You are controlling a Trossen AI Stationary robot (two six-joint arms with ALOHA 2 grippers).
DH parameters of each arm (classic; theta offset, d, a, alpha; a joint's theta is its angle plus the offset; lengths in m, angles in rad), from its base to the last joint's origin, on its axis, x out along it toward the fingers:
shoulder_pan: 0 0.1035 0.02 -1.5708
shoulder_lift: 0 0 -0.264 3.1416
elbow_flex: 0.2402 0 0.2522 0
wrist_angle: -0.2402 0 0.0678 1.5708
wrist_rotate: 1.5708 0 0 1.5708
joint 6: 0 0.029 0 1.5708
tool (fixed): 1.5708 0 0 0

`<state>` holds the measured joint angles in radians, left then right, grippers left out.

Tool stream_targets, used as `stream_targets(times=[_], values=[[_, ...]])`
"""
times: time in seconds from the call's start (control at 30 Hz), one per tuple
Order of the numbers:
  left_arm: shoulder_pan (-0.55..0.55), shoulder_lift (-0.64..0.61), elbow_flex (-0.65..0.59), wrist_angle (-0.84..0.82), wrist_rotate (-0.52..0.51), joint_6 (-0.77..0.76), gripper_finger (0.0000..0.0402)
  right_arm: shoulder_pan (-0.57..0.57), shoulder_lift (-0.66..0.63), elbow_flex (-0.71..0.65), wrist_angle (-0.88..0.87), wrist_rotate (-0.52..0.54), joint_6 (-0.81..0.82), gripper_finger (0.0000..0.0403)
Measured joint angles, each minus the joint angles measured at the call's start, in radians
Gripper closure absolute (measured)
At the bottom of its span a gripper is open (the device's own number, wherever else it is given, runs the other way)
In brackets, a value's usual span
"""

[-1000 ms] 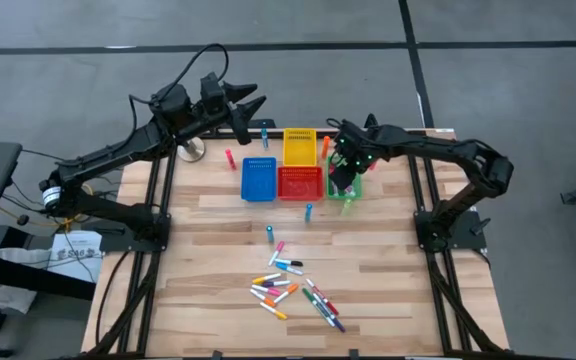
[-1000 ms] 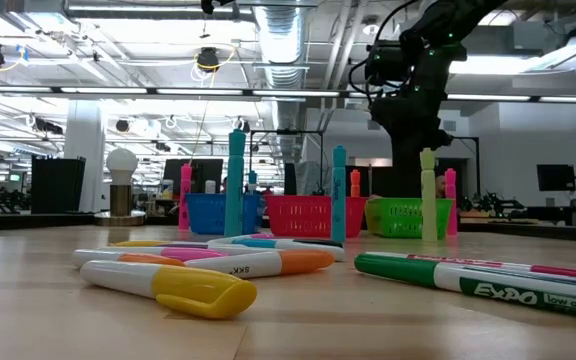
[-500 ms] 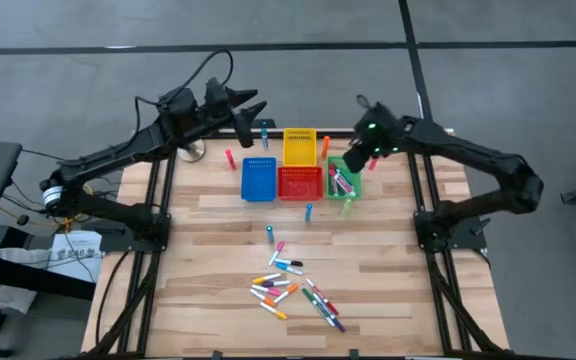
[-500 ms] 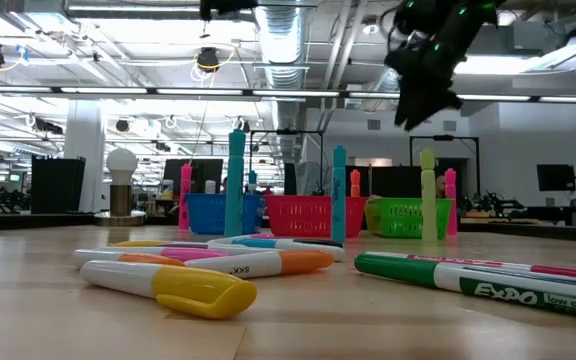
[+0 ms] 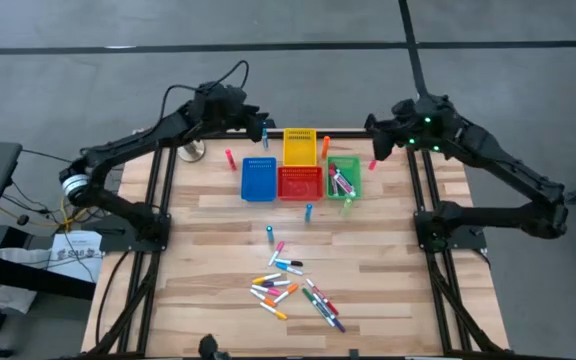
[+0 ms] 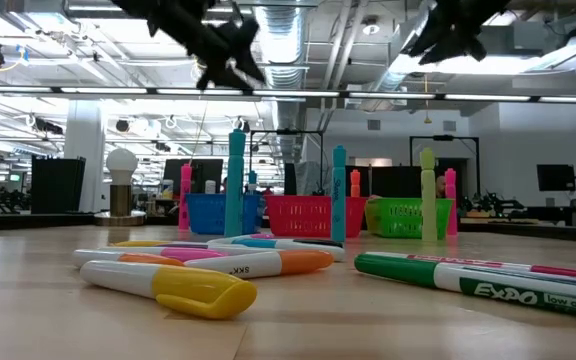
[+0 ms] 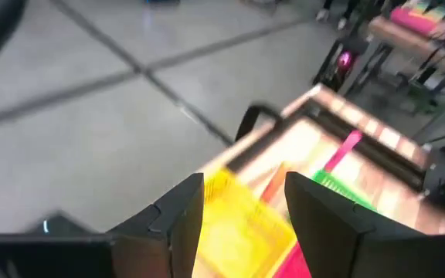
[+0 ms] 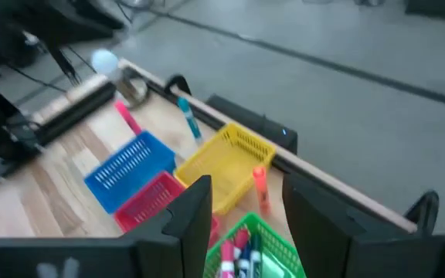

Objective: Pick & Place Markers
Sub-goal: Put the large light blue marker pen into the green bin

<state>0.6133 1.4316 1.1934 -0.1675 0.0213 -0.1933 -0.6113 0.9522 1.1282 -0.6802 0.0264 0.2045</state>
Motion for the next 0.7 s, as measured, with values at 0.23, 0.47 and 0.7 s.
stream_targets(times=[0.23,0.47,0.7], values=[[0.081,0.115,0.000,-0.027,0.045,-0.015,0.0220,0.000,-0.034,0.000,0.016,0.000,-0.002,0.0245],[0.091,0.210,0.060,-0.054,0.088,0.035,0.0220,0.000,-0.019,0.000,0.015,0.000,-0.003,0.0241],[0.088,0.255,0.076,-0.083,0.086,0.074,0.0220,0.001,-0.009,0.000,0.015,0.000,-0.003,0.0242]])
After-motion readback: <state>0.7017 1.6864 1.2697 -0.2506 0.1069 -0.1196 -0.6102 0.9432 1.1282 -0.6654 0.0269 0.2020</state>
